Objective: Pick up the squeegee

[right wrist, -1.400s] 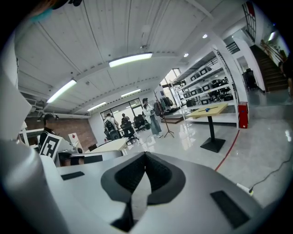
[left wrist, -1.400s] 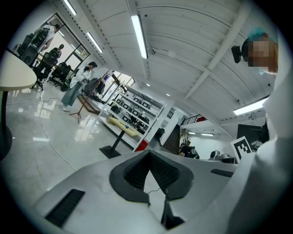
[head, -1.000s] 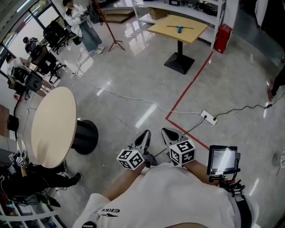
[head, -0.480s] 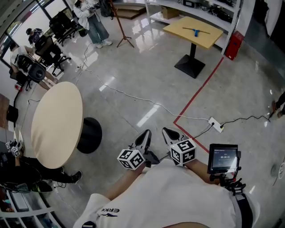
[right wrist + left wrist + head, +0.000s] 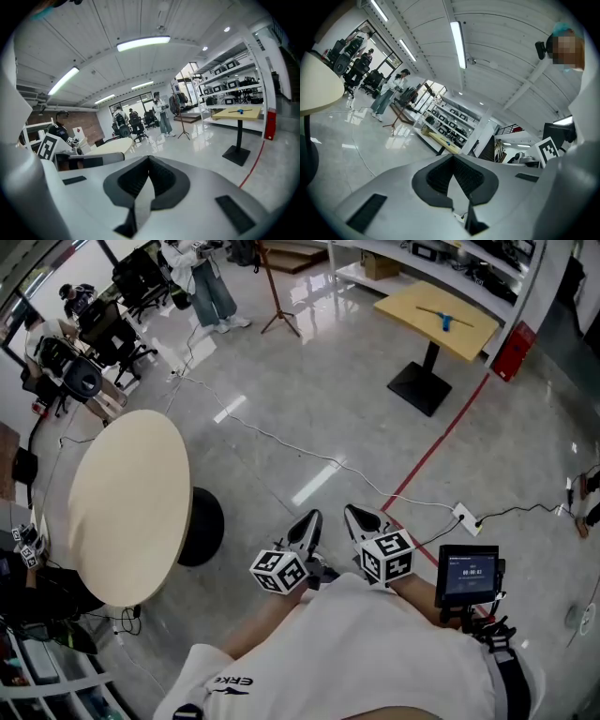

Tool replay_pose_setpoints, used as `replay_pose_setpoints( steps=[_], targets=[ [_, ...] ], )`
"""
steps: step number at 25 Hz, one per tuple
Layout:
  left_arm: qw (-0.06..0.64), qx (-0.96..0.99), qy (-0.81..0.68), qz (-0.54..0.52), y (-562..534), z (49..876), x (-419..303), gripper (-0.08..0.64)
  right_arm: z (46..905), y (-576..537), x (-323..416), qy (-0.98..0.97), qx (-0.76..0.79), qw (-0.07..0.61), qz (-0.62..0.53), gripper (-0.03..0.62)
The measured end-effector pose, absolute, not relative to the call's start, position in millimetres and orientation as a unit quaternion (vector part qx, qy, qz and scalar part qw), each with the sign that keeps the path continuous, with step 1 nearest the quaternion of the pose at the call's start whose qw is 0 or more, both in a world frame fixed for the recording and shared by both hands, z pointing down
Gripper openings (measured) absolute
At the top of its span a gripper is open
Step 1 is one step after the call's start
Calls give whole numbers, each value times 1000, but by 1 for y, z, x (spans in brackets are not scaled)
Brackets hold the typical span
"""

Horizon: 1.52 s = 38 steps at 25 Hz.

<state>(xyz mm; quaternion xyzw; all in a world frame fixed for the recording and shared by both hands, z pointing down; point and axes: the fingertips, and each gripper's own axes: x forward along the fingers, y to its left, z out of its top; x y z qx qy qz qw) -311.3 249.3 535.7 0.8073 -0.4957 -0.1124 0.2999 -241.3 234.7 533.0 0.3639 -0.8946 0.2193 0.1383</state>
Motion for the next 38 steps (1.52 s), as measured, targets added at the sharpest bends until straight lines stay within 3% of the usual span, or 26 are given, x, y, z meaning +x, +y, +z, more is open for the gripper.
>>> replay_pose_setpoints(
  steps=[15,38],
  targets=[
    [297,802,-510,-95,189,548,-440,5,541,175,-371,-896,356,147,220,5],
    [279,820,-494,-75,48,536,-435,5,528,39,-369,-892,380,125,211,5]
  ],
)
